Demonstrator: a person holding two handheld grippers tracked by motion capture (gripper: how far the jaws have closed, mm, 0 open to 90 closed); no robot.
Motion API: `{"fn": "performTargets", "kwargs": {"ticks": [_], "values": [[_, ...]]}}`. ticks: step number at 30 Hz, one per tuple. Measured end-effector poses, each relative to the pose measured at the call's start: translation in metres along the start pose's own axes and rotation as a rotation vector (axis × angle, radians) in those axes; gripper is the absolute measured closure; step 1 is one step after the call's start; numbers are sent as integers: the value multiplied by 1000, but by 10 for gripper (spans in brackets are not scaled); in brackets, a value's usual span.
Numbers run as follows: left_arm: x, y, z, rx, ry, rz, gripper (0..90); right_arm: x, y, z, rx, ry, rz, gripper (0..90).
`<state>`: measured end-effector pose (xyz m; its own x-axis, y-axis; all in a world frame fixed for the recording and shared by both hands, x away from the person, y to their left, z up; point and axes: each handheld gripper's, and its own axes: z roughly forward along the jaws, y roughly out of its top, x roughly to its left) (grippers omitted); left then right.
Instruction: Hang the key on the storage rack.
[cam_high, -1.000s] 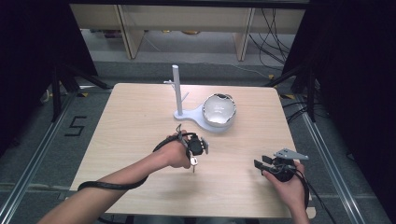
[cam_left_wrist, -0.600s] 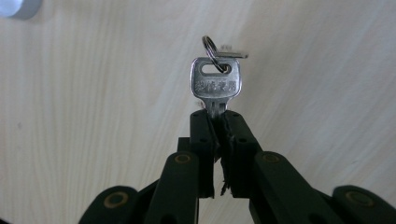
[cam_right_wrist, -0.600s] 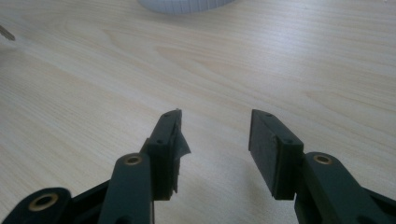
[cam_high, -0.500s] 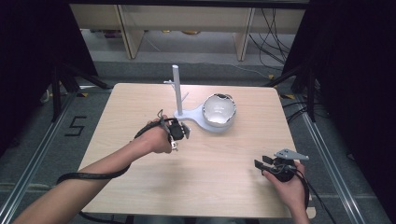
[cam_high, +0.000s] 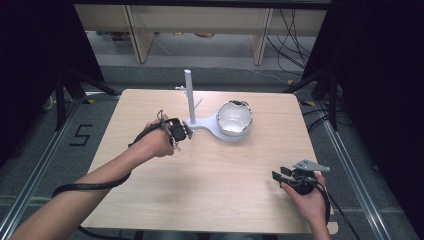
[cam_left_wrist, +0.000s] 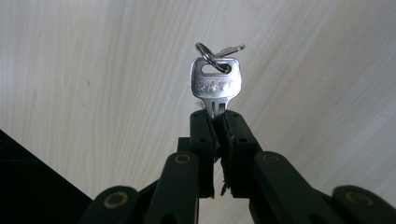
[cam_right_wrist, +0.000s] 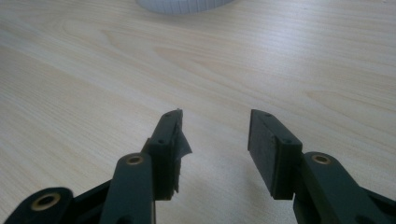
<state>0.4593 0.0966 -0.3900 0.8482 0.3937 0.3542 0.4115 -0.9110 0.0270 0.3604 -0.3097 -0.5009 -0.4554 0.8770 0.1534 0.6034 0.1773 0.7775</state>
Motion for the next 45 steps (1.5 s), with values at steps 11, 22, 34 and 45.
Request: {"fn": "performTargets", "kwargs": {"ticks": [11,22,34,45], "values": [[19,-5,-10,-45,98,-47,836,-2,0,0,-17,-6,-34,562],[41,-15,-16,-76,193,-106,835,-2,0,0,-12,-2,-23,564],[61,-21,-19,-155,259,-173,836,-2,-1,3,-30,-14,-33,565],[68,-16,-33,-205,294,-156,835,1,-1,2,-8,7,6,566]]}}
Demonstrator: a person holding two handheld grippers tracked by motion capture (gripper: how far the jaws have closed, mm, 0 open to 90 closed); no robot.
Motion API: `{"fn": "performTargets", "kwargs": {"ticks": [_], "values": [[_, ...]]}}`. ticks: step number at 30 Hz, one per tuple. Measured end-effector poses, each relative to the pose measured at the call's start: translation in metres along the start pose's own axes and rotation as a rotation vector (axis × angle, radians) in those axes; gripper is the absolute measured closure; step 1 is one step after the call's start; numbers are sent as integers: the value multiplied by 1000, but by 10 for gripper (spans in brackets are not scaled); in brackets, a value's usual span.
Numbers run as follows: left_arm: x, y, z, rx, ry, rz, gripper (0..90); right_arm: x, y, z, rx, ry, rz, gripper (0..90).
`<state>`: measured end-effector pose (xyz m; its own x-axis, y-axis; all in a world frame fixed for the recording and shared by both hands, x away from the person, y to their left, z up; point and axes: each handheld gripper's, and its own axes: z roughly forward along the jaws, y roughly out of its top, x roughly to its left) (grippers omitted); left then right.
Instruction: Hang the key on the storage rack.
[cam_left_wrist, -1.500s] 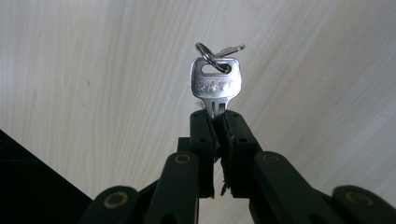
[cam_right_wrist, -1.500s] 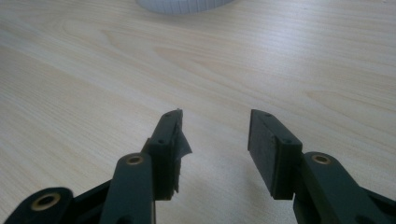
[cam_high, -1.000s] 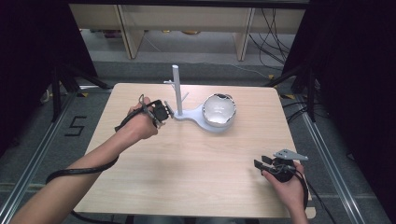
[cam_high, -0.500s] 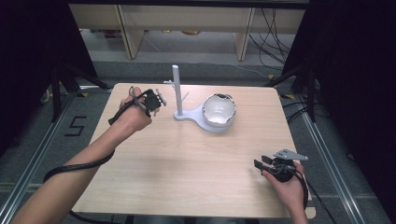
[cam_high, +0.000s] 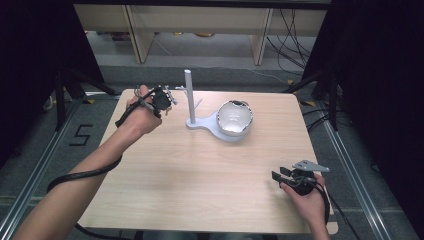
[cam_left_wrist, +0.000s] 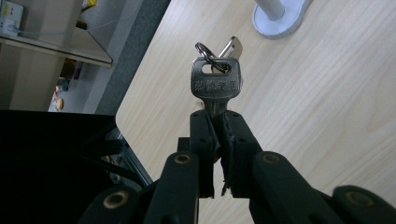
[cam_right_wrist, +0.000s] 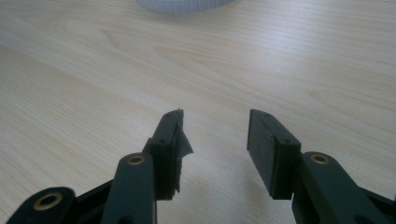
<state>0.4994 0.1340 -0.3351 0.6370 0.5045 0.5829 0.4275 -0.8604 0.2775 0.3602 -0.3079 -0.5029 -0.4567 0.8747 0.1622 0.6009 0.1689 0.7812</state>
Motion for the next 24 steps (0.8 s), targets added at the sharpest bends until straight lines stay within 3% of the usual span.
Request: {"fn": "performTargets", "kwargs": {"ticks": [1,2,6,9,10,17,20,24], "values": [[1,2,-1,-8,10,5,835,-2,0,0,-9,-9,-37,566],[2,3,-1,-11,12,6,836,0,0,0,-5,-9,-11,566],[4,9,-4,-28,4,4,835,0,0,0,13,-1,0,565],[7,14,-5,-29,15,8,835,0,0,1,-7,-4,-12,566],[8,15,-5,-29,20,9,835,-2,0,1,-4,-11,-44,567],[16,22,-2,-24,39,9,835,-2,0,1,-1,-10,-45,569],[16,24,-5,-44,39,11,835,-2,0,1,-2,-15,-51,570],[17,29,-8,-40,46,47,835,-2,0,2,9,-13,-45,572]]}}
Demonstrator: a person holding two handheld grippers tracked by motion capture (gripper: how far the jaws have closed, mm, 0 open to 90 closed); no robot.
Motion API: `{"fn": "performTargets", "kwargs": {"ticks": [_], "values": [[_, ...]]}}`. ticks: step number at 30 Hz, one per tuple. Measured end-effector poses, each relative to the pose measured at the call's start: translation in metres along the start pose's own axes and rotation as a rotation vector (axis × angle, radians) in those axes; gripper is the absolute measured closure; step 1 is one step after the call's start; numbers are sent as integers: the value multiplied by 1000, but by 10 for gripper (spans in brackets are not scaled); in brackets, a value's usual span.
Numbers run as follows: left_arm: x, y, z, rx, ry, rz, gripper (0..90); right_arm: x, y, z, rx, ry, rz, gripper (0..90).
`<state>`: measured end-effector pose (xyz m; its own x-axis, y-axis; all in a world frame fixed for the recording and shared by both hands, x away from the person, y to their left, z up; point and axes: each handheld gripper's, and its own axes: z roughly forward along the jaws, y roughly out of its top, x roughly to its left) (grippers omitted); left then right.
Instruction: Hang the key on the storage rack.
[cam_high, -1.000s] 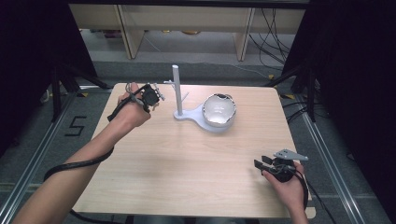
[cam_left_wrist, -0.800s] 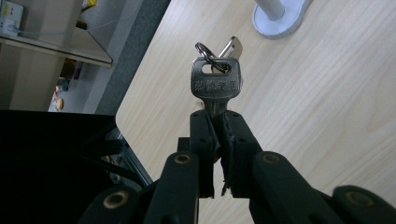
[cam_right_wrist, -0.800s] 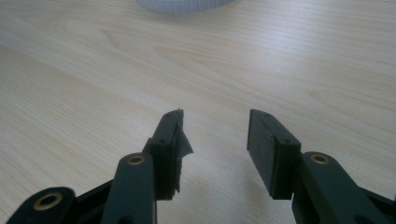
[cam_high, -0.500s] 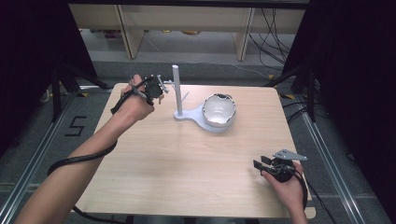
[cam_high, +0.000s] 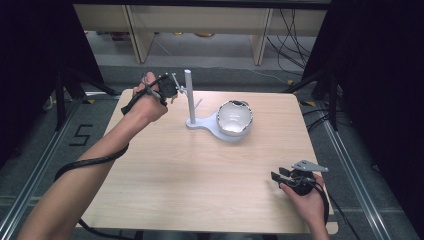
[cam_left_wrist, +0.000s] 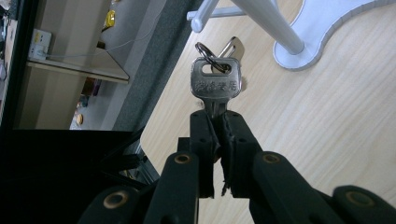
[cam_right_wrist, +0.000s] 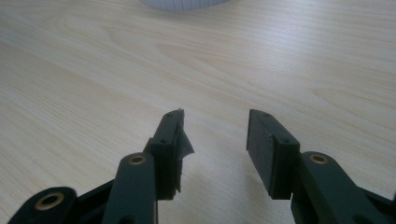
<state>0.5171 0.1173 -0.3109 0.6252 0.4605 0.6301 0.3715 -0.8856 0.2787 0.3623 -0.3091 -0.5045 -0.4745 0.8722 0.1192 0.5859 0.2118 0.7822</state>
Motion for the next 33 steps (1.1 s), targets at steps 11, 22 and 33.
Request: {"fn": "performTargets", "kwargs": {"ticks": [11,22,33], "values": [[2,9,0,-35,-22,-17,835,1,-1,3,2,15,4,574],[12,8,4,-23,-23,-59,835,1,-2,3,6,11,-7,575],[17,10,1,-27,5,-34,835,1,-2,4,20,12,-12,575]]}}
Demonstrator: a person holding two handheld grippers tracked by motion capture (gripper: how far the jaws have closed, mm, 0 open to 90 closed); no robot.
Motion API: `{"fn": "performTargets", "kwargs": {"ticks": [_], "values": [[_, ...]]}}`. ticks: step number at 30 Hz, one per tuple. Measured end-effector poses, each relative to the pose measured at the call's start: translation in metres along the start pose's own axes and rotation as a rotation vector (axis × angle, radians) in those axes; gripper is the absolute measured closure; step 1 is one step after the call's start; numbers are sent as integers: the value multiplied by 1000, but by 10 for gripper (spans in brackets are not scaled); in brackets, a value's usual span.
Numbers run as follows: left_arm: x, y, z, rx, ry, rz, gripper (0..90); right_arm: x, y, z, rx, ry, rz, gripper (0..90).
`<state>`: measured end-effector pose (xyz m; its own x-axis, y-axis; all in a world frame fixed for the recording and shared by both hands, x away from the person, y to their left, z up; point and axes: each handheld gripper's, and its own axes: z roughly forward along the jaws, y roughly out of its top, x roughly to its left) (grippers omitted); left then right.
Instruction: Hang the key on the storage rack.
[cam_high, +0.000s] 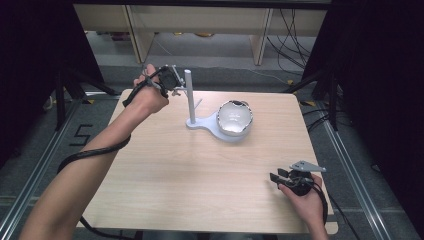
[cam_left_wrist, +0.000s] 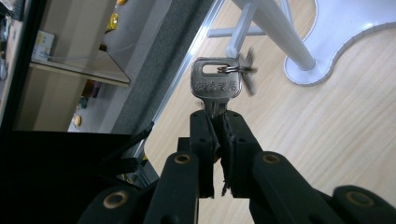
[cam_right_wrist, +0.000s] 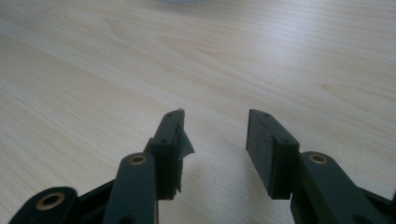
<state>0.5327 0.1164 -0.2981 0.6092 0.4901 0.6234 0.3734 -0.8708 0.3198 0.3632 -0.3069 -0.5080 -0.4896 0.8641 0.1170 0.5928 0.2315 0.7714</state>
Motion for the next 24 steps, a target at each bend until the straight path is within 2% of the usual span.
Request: {"fn": "performTargets", "kwargs": {"ticks": [5,7,8,9,10,14,15,17,18,19,20,22,23,24], "values": [[-1,4,0,0,0,7,835,0,0,0,8,11,-2,576],[-2,4,0,-4,2,10,835,1,-1,1,-4,-2,-4,577],[-2,4,0,-8,2,6,835,3,-1,0,7,8,26,577],[-2,4,0,-12,4,7,835,3,-1,1,9,7,27,577],[-2,4,0,-10,6,13,835,0,-1,1,2,-2,-15,577],[-1,4,1,-25,11,7,834,1,-1,1,5,8,-5,578],[-1,5,1,-28,12,8,834,0,-1,1,1,-3,-15,578],[-1,5,2,-33,9,7,835,1,-1,1,3,1,-12,579],[-2,6,2,-35,9,6,834,3,-2,2,15,5,21,579],[-2,6,1,-33,7,12,835,2,-1,2,10,8,1,579],[-2,7,1,-37,8,15,834,4,-2,3,6,22,32,579],[-3,8,0,-42,4,16,835,4,-2,3,6,18,30,579],[-3,9,-1,-48,3,14,834,2,-2,4,5,22,7,579],[-3,10,-2,-49,2,15,834,3,-2,5,9,25,14,579]]}}
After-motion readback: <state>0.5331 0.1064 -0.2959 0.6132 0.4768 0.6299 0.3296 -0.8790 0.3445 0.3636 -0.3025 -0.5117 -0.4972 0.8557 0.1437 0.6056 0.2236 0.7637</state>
